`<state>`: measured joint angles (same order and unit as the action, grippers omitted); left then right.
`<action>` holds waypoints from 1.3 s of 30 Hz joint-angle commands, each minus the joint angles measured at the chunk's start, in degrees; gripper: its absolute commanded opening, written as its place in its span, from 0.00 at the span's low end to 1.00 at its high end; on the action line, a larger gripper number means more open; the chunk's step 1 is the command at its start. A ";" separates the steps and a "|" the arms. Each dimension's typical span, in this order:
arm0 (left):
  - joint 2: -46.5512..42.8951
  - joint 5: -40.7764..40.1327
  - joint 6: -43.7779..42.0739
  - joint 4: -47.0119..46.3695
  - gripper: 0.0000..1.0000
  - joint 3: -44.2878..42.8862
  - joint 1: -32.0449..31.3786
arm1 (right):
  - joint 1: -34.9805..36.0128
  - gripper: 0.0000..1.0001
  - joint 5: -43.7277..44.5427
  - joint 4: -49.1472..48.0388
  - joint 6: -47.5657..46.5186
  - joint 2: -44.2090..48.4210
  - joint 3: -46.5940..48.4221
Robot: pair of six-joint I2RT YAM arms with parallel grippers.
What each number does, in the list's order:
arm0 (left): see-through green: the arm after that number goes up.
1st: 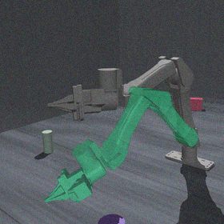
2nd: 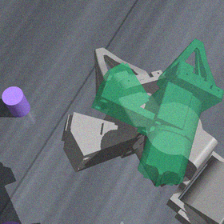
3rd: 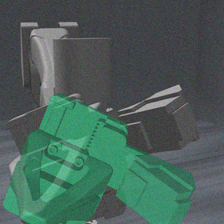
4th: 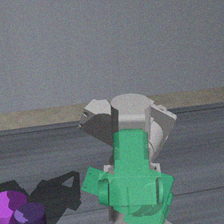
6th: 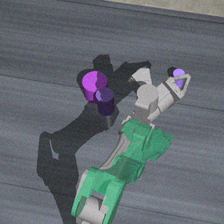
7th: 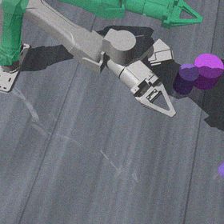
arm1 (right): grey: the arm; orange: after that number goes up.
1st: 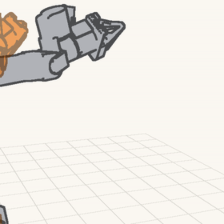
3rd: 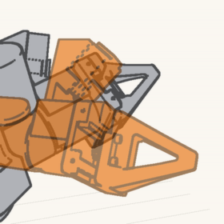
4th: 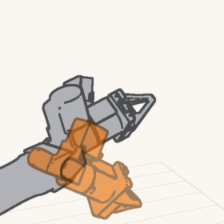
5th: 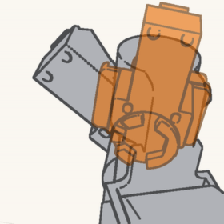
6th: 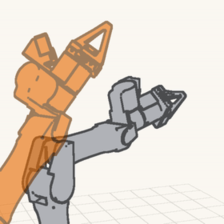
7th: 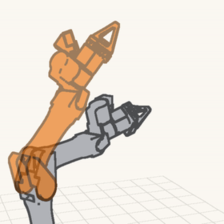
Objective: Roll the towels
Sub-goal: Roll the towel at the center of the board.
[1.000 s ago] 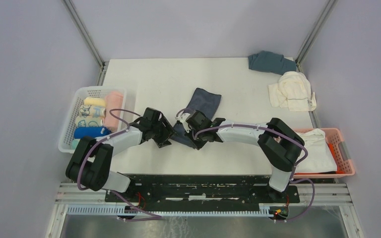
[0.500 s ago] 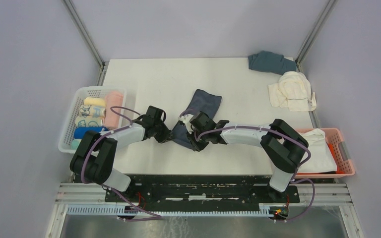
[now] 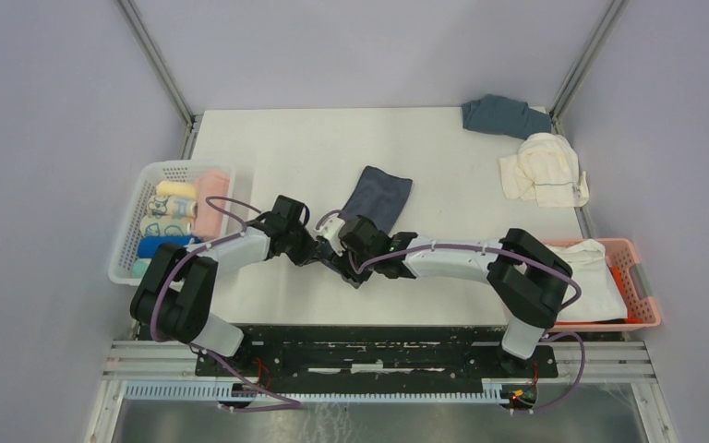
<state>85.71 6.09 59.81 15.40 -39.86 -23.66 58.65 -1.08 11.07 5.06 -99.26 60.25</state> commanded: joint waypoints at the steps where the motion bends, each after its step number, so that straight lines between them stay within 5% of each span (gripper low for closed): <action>1: -0.26 -0.14 1.18 0.92 0.05 -2.22 -0.34 | 1.96 0.53 3.82 -1.64 -1.83 -2.93 2.35; 7: -0.13 0.66 0.62 1.54 0.05 -2.59 -0.32 | 3.04 0.49 7.50 -1.09 -1.20 -5.76 2.28; 12: -1.28 1.08 -0.79 1.53 0.07 -2.33 -0.28 | 2.83 0.18 7.41 -0.34 0.52 -4.57 1.90; 17: -4.09 0.77 -1.03 1.89 0.16 -2.33 0.11 | -0.81 0.01 -5.82 -0.17 4.30 -3.04 1.93; 28: -17.04 -1.31 -1.22 4.07 0.57 1.09 0.81 | -13.54 0.02 -41.12 -10.25 16.65 -7.19 -0.90; 39: -23.72 4.21 -0.73 0.29 0.64 10.95 4.02 | -19.77 0.04 -51.06 -16.12 25.84 -13.47 0.35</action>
<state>62.63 6.81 59.79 18.41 -29.52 -21.02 41.17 -46.13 1.04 25.63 -111.92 59.55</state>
